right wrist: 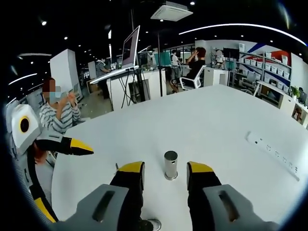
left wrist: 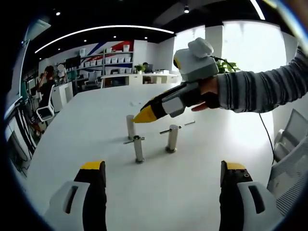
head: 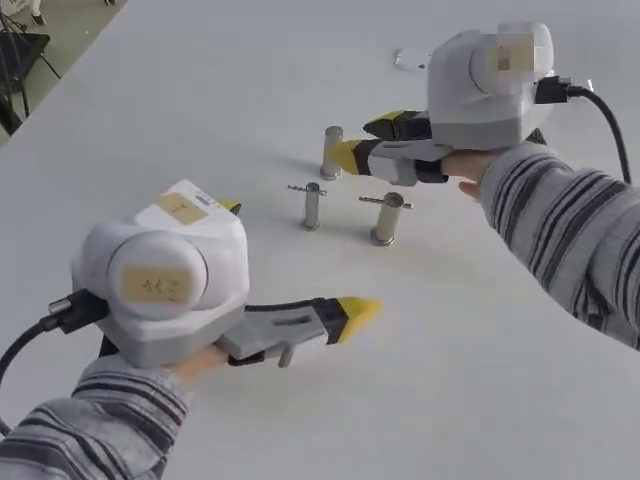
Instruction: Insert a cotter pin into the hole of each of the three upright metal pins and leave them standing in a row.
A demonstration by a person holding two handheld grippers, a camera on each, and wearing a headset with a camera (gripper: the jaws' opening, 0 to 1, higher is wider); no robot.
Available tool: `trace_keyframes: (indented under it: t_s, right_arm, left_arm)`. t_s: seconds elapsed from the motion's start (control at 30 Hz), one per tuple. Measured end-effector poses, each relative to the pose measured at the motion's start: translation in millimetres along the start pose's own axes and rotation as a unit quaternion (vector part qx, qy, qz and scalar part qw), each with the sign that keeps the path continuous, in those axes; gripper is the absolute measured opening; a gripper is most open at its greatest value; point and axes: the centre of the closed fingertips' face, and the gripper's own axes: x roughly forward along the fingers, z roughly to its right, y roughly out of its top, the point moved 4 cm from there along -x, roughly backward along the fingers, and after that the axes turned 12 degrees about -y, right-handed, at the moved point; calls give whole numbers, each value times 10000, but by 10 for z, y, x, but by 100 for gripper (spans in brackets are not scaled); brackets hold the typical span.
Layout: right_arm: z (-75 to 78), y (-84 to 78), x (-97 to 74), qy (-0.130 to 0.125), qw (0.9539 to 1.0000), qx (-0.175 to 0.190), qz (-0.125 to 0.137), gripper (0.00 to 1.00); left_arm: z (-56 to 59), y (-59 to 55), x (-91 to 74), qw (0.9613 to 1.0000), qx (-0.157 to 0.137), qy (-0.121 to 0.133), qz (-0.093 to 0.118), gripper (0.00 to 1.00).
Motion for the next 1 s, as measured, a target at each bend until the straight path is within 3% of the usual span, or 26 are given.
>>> trace_keyframes:
  t_s: [0.13, 0.37, 0.63, 0.73, 0.8, 1.0]
  right_arm:
    - [3, 3, 172, -63, 9999, 11, 83, 31]
    - [63, -101, 365, -159, 9997, 141, -82, 25]
    - [80, -157, 439, -143, 9995, 163, -222, 15]
    - [-12, -162, 397, -7, 9997, 131, -207, 10]
    - [-25, -151, 379, -2, 9997, -157, -182, 9]
    - [-51, -142, 356, 1, 9992, -293, -282, 8]
  left_arm:
    - [23, -13, 9, 10000, 2, -31, -1, 99]
    - [33, -32, 26, 10000, -23, -60, -1, 99]
    - [16, -70, 17, 9999, -104, -41, -8, 98]
    - [18, -75, 19, 9999, -102, -50, -13, 98]
    - [23, -72, 23, 9999, -111, -68, 1, 98]
    - [36, -63, 34, 9999, -100, -105, -6, 98]
